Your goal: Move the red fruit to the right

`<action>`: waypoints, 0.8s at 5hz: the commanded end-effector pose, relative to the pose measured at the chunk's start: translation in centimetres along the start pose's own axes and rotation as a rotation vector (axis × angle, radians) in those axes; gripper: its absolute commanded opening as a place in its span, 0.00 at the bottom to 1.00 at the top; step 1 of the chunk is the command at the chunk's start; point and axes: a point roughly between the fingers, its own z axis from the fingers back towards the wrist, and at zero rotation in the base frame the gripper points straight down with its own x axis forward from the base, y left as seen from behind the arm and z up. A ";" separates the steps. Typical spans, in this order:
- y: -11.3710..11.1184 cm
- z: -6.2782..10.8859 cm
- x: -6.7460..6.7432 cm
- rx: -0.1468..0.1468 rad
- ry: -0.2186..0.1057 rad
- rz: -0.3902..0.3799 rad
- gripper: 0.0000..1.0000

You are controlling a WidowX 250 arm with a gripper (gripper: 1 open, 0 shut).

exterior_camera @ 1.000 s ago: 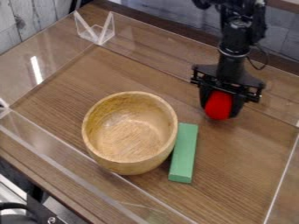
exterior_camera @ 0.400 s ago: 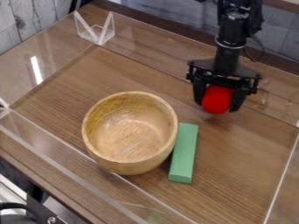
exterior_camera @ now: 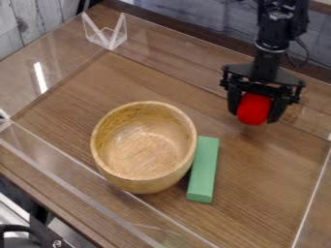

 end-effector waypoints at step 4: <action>-3.5 1.3 1.3 -0.029 -0.028 -0.137 1.00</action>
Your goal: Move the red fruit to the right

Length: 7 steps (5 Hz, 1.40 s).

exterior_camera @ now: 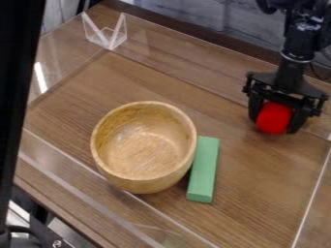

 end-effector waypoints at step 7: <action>-0.3 2.3 -0.2 -0.063 -0.019 0.052 0.00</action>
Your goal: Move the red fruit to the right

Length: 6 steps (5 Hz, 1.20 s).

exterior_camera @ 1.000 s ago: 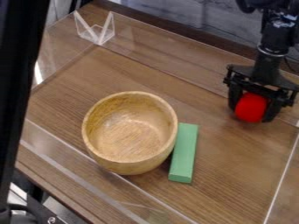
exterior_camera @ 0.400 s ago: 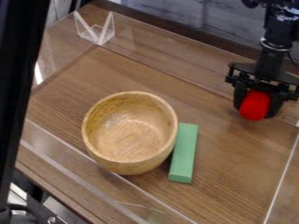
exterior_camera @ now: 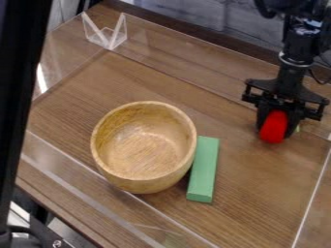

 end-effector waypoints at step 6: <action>0.8 3.5 -2.0 -0.119 -0.155 0.003 1.00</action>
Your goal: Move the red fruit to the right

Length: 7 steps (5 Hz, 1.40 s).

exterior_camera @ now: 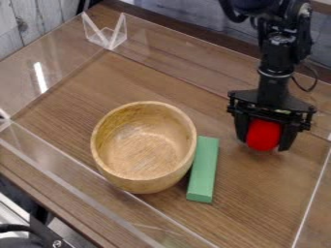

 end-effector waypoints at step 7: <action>-0.2 -0.2 1.9 -0.028 -0.125 0.007 1.00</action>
